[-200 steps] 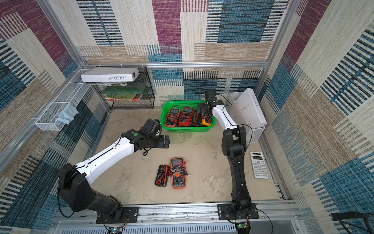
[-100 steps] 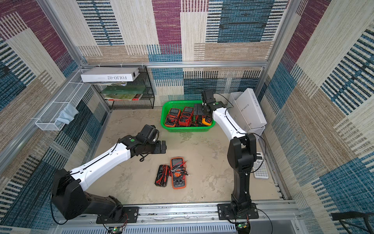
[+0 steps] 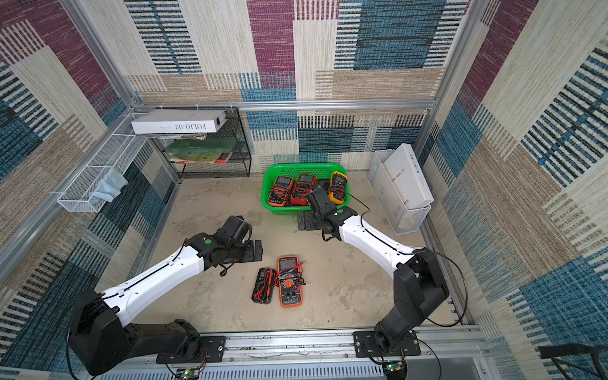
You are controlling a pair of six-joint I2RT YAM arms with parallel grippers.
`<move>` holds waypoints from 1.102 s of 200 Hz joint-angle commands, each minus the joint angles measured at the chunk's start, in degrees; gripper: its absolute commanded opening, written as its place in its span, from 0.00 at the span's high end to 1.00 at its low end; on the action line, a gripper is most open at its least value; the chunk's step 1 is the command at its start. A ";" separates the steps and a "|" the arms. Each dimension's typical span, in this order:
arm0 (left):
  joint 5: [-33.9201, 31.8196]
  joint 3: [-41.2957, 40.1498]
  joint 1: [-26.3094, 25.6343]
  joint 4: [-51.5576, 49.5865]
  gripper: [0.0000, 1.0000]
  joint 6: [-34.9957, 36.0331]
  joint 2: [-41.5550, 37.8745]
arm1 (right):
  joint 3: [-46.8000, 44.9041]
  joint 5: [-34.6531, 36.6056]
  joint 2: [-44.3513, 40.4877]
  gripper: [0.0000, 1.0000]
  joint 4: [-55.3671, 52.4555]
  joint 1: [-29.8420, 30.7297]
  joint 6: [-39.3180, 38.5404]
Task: Put the multimeter into the basket
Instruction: Pick up the multimeter from the center of the board.
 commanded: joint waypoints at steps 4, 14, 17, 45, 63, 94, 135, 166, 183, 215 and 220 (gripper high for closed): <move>-1.05 -1.82 0.18 0.36 0.00 -1.79 -1.06 | -6.48 3.01 -4.02 0.00 1.56 4.32 6.25; -0.88 -2.57 0.32 0.57 0.00 -2.30 -1.25 | -9.33 3.33 -5.80 0.00 1.34 6.08 8.29; -0.85 -2.80 0.28 0.62 0.00 -2.43 -1.22 | -10.21 3.37 -6.23 0.01 1.29 6.60 8.92; -0.23 -4.07 0.38 1.25 0.00 -3.15 -1.33 | -16.34 3.96 -9.86 0.00 1.31 11.99 14.95; -0.05 -4.38 0.38 1.60 0.00 -3.28 -1.35 | -17.92 5.17 -10.61 0.01 0.66 15.40 17.73; -0.22 -4.19 0.45 1.53 0.00 -2.75 -1.43 | -18.41 6.32 -9.47 0.00 -0.37 20.49 20.75; -0.09 -4.12 0.45 1.79 0.00 -2.61 -1.44 | -16.55 7.89 -4.87 0.00 -1.83 26.95 23.62; -0.15 -4.27 0.45 2.00 0.00 -2.44 -1.60 | -14.93 8.14 -1.00 0.01 -2.14 29.27 24.54; -0.32 -4.47 0.49 2.00 0.00 -2.36 -1.68 | -14.08 7.94 0.59 0.00 -1.89 29.85 24.41; -0.41 -4.59 0.55 2.31 0.00 -2.22 -1.52 | -13.13 7.44 2.73 0.01 -1.63 30.23 23.89; -0.42 -4.70 0.54 2.38 0.00 -2.18 -1.48 | -13.00 7.21 3.00 0.00 -1.41 30.25 23.79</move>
